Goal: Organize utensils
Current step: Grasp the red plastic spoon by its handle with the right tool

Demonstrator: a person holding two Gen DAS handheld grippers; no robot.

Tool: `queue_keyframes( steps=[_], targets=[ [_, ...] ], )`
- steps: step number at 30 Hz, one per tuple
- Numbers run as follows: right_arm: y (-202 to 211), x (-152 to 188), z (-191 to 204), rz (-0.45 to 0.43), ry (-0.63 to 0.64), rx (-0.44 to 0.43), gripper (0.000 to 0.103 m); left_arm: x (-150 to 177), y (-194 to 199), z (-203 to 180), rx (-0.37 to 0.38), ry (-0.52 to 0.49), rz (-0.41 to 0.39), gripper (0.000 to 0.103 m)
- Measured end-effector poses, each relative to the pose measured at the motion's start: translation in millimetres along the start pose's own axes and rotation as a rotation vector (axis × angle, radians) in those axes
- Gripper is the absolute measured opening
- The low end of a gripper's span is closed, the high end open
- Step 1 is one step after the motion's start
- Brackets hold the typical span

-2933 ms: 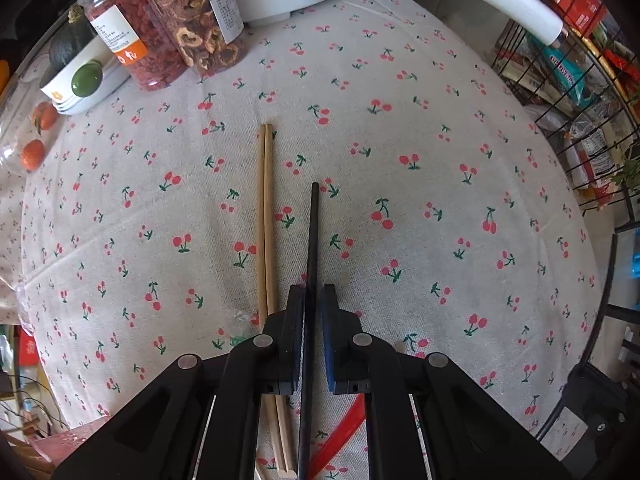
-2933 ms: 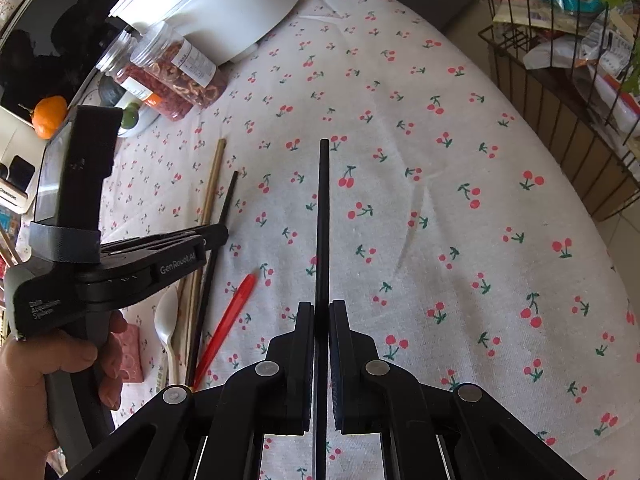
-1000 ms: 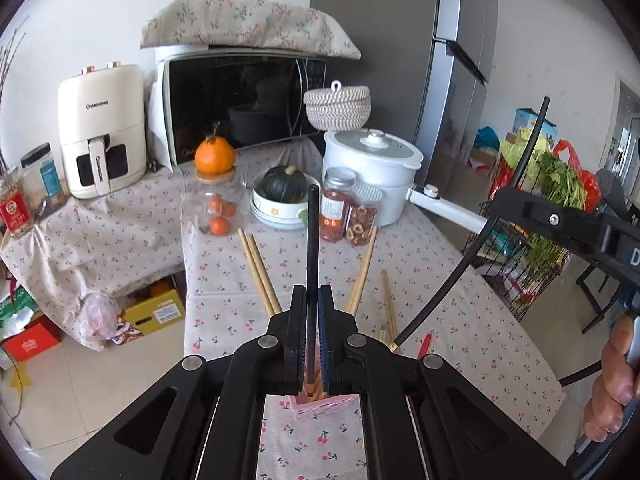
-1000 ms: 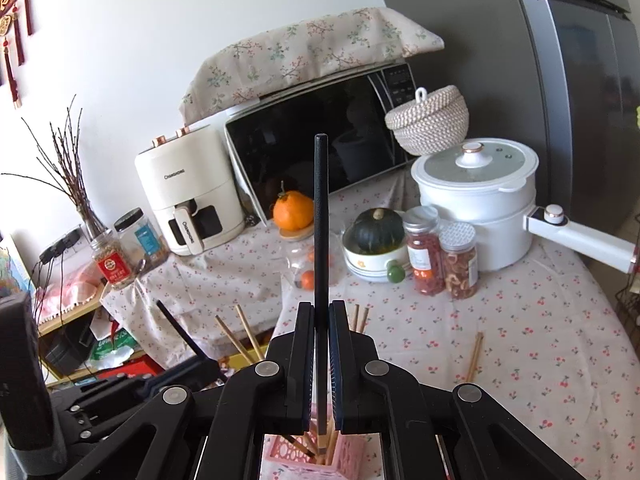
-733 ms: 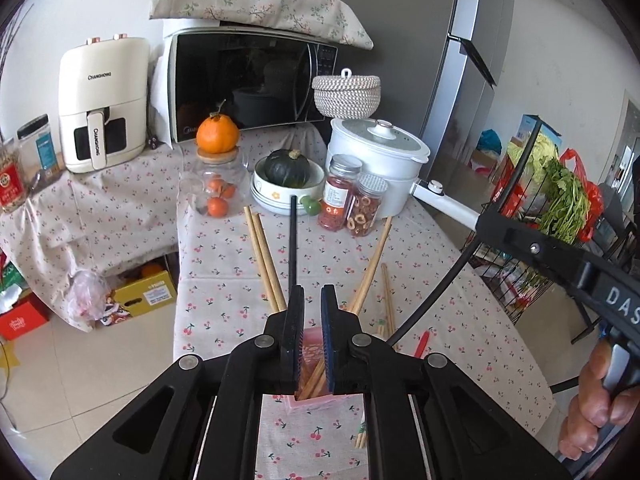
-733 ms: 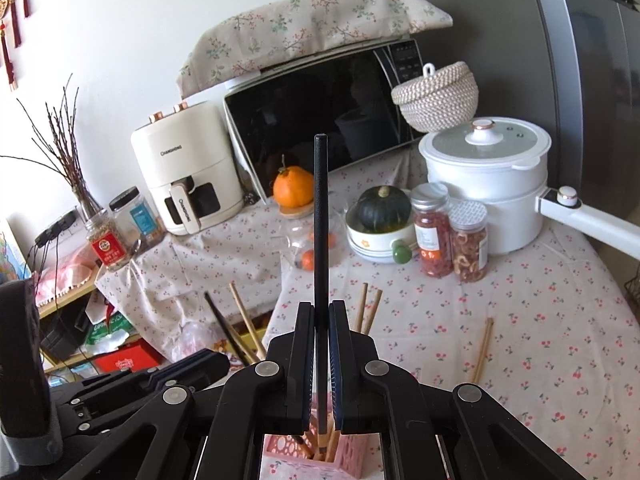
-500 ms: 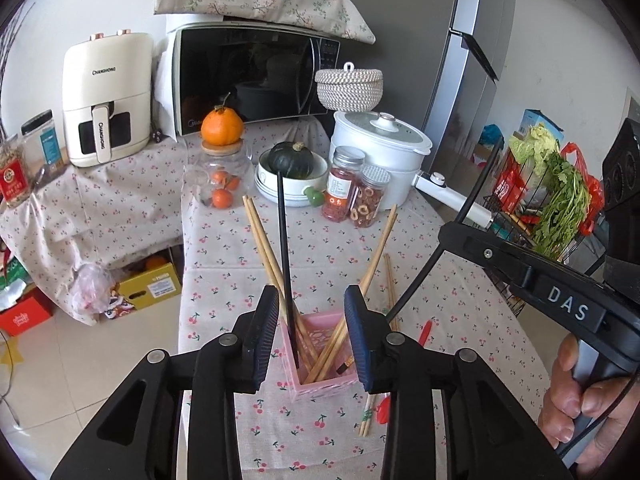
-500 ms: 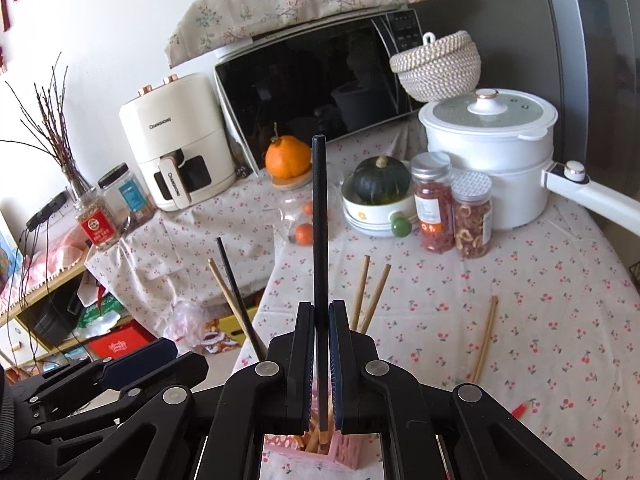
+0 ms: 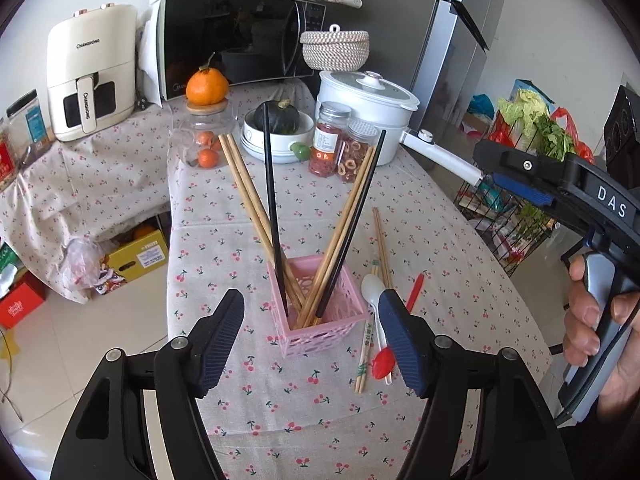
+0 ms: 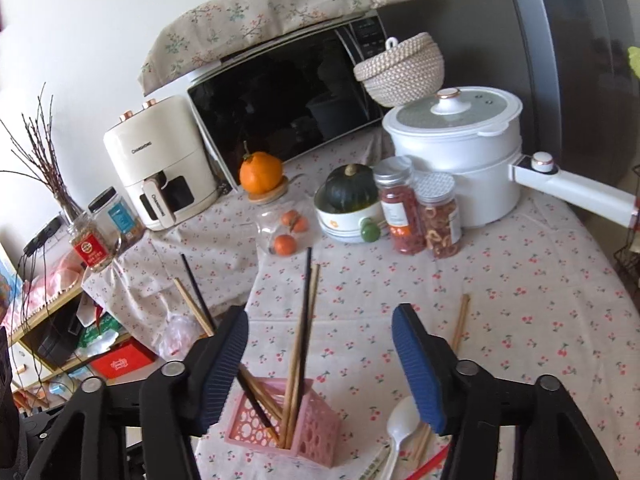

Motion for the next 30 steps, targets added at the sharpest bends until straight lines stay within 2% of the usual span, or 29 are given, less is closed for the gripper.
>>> queue_keyframes(
  steps=[2, 5, 13, 21, 30],
  targets=[
    [2, 4, -13, 0.008, 0.002, 0.045, 0.082, 7, 0, -3, 0.009, -0.008, 0.012, 0.080],
    [-3, 17, -35, 0.050, -0.001, 0.125, 0.084, 20, -4, -7, 0.027, -0.019, 0.043, 0.082],
    [-48, 71, -92, 0.273, -0.031, 0.297, 0.084, 55, -25, -14, 0.038, -0.051, 0.134, 0.082],
    [-92, 108, -113, 0.427, -0.101, 0.340, 0.084, 63, -46, -12, 0.027, -0.022, 0.186, 0.082],
    [-130, 120, -112, 0.474, -0.116, 0.391, 0.084, 66, -55, -17, 0.034, -0.032, 0.209, 0.082]
  ],
)
Point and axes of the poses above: each gripper's, at about its wrist camera, not at the fingertips, and y roughly against the way its jaws point, z to its left, x to its underside, the point moved 1 cm from there along -y, roughly the way its jaws point
